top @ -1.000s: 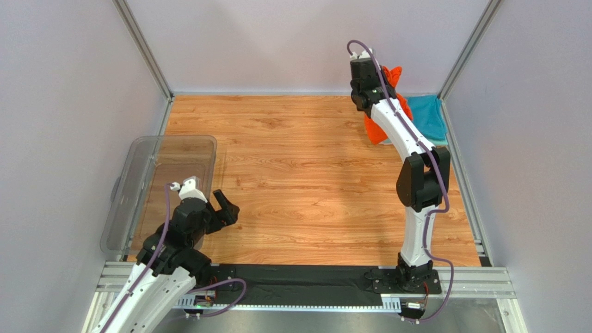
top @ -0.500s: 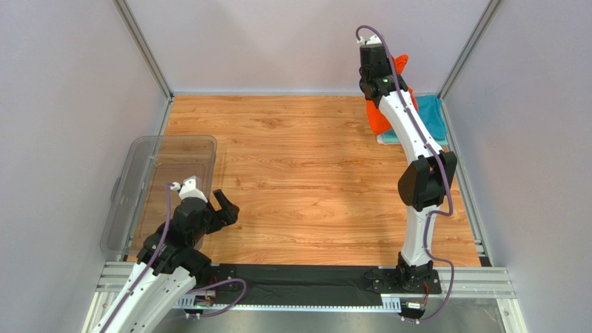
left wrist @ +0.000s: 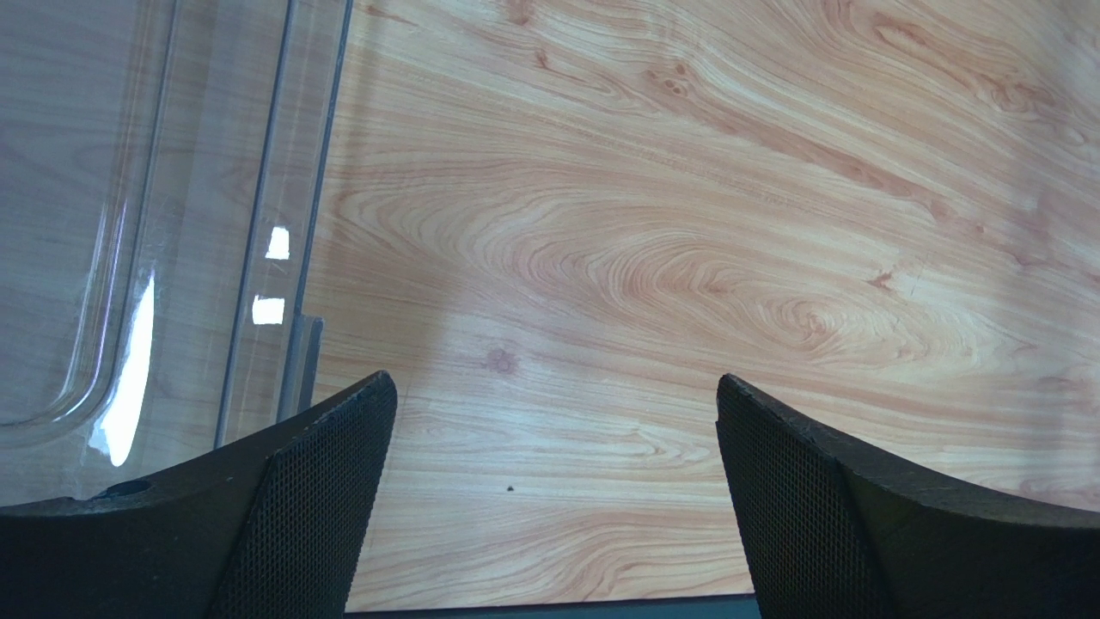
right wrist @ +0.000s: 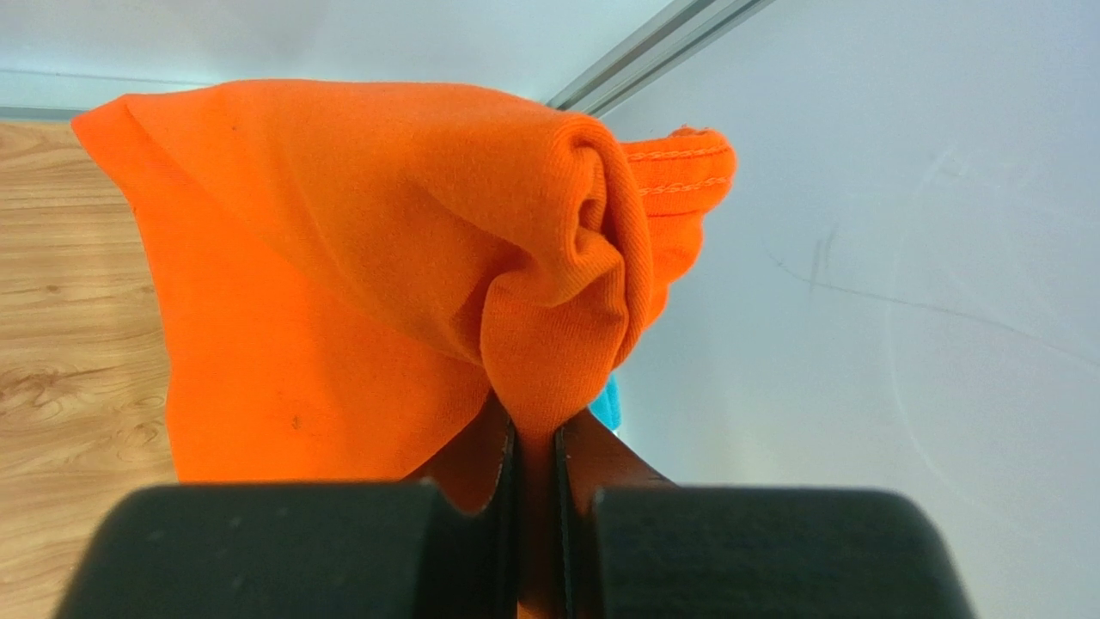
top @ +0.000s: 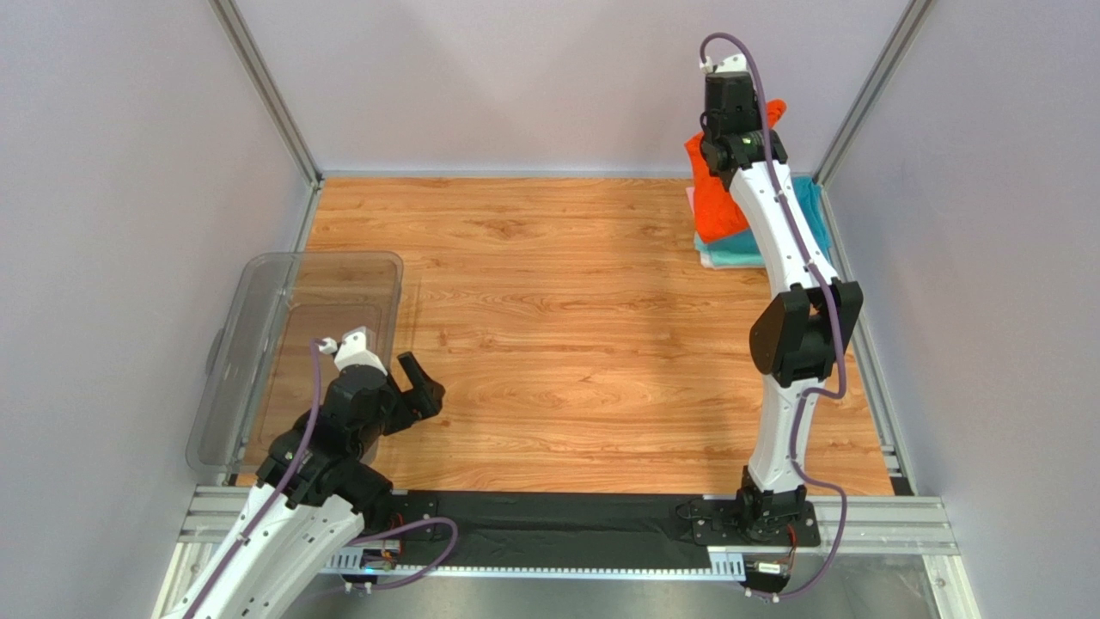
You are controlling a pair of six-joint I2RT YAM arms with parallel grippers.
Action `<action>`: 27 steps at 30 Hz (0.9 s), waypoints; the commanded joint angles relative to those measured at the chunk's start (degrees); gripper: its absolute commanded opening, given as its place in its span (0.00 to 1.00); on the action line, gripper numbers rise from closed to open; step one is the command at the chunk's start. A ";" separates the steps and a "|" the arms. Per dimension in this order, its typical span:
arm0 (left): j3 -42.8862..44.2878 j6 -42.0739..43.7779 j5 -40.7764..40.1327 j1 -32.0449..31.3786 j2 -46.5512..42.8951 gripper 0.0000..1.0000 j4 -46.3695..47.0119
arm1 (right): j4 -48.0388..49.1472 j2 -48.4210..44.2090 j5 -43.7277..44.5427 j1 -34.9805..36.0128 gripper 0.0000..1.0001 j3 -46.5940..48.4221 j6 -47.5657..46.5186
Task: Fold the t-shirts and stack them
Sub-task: Neatly place the folded tshirt to the corner
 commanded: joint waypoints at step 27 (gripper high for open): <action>1.81 -0.70 -1.82 -0.12 1.28 1.00 -0.68 | 4.20 15.40 -13.13 -14.68 0.13 7.73 7.86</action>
